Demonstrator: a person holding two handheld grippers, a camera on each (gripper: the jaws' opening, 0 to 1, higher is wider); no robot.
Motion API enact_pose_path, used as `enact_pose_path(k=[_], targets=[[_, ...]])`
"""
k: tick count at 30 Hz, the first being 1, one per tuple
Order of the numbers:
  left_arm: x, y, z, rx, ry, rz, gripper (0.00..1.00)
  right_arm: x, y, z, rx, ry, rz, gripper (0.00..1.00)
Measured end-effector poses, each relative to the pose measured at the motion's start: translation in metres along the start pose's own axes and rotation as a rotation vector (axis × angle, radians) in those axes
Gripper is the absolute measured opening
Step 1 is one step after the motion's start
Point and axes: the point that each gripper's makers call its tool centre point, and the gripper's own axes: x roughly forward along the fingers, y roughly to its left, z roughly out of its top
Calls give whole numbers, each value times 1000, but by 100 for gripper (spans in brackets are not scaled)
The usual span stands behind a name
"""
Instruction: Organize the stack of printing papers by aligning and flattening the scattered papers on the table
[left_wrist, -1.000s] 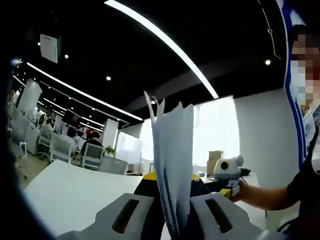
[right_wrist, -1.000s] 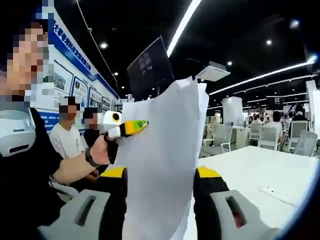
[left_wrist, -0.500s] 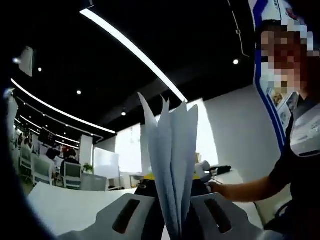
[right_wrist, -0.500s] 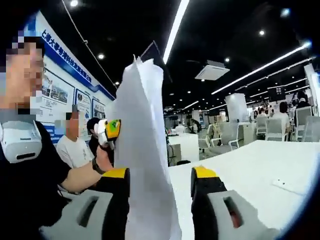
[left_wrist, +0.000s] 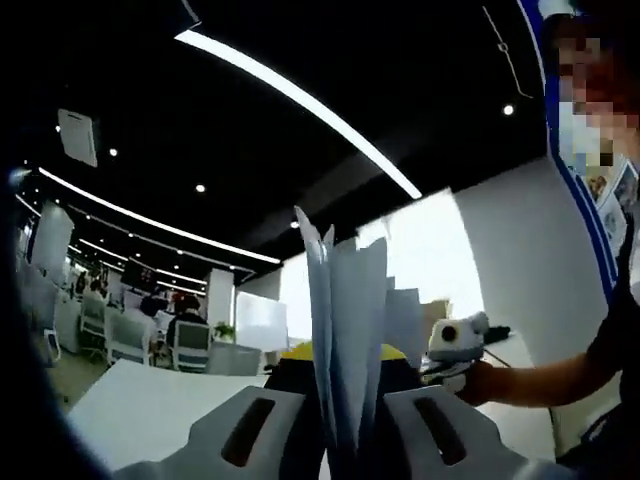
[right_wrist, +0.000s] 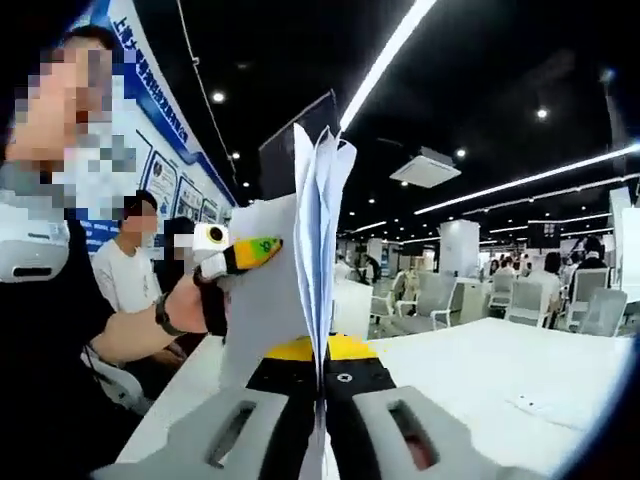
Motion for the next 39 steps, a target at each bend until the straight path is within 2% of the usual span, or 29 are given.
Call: enact_pose_path(k=[2,3,6,8,11,14,17,21,23,24,25,29,30,32,34,35,36,37,38,39], targets=[[4,0,2,61,15,20,9,1,-5,2,-7,-7,-45,0],[5,-1,3,67,15,35,9,1,-8,5,-10,-14,-76,0],[12,5,4,-30,5,87,9,2,-5,13,-28,-31,-98,0],[14,11,-6,-77,33,114,10,3,7,7,-9,-44,-27,0],[15,14,-23,-60,72,133,16,-1,-2,-15,72,-47,-36,0],[14,19,-41,-104,113,137,16,1,-3,-15,73,-39,-31,0],[13,24,-36,-115,103,147,16,5,-10,-8,38,-2,-76,0],[13,25,-21,-53,80,165,15,6,-10,-3,32,51,-111,0],[12,25,-14,-58,63,159,15,5,-7,1,49,44,-119,0],[11,23,-14,-70,62,154,15,5,-5,4,79,20,-112,0],[11,21,-16,-85,69,146,15,5,-1,2,107,23,-97,0],[9,12,-23,-100,84,106,15,-1,11,-15,130,76,-52,5],[11,6,-22,-115,79,78,16,-5,11,-28,112,133,-51,7],[13,4,-21,-128,83,72,16,-8,6,-37,55,182,-77,12],[14,-1,-19,-116,90,53,16,-8,4,-42,-10,215,-80,15],[15,-4,-18,-104,94,43,16,-8,5,-42,-3,214,-74,15],[15,-8,-15,-50,106,23,16,-8,7,-41,9,212,-61,15],[16,-10,-12,5,107,8,16,-8,16,-40,52,196,-13,15],[16,-12,-10,29,105,2,17,-8,18,-40,63,192,-1,16],[15,-14,-9,8,102,4,18,-8,25,-42,112,183,49,19]])
